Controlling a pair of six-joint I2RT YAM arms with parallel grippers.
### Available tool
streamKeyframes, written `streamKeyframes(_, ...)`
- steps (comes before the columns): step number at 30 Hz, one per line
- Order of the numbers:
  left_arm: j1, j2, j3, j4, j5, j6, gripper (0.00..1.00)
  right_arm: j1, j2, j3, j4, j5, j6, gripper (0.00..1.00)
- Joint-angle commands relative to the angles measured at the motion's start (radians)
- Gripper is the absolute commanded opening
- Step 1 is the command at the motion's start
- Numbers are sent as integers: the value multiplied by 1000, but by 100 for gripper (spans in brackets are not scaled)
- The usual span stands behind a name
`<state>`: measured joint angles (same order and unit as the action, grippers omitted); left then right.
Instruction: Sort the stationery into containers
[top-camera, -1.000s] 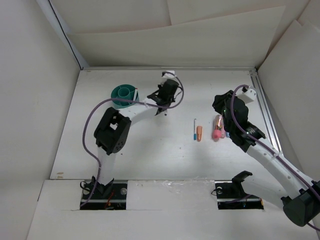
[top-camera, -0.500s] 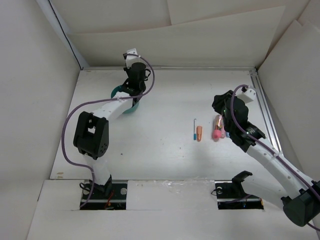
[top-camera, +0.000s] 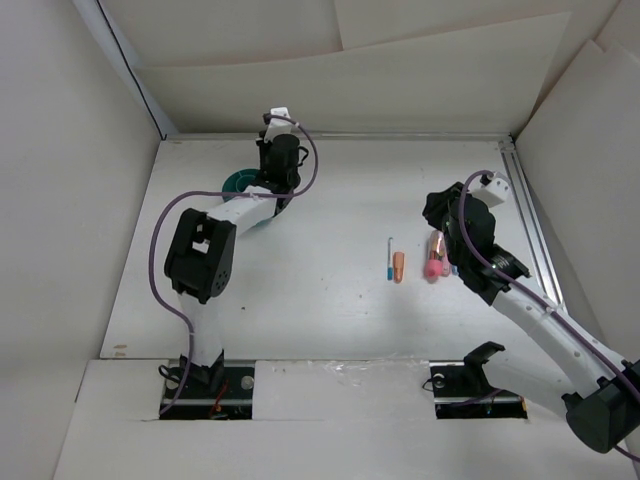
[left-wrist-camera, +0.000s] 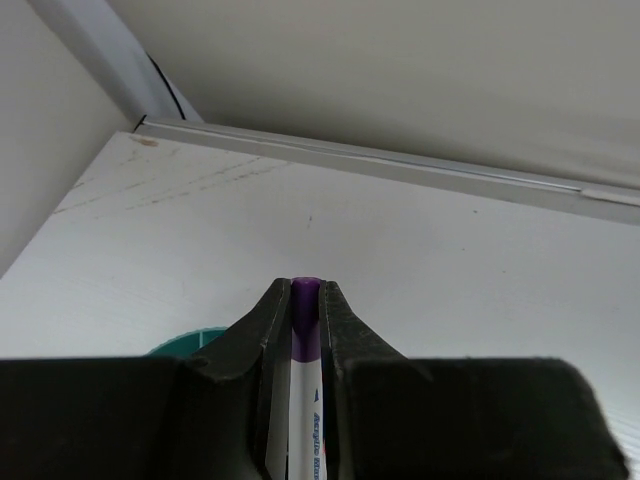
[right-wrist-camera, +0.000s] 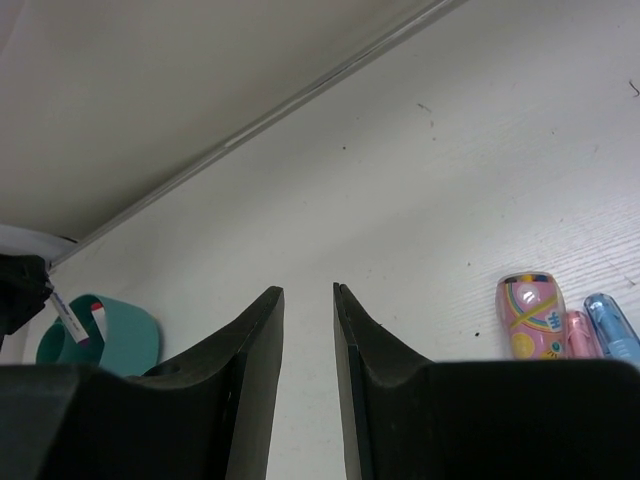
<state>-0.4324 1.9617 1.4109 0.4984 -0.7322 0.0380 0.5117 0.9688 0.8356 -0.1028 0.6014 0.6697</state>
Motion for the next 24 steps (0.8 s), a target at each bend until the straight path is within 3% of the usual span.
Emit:
streamKeyframes(1,15,12,16,91,-53,63,0,-4,-10,3,49,-9,-12,33)
streamKeyframes(12,24,46,-9,195,-93,169,0,-4,-10,3,49,-9,-12,33)
streamKeyframes(24,24,55,-87,278,-118,169,1,-4,-1,3,49,-9,-12,33)
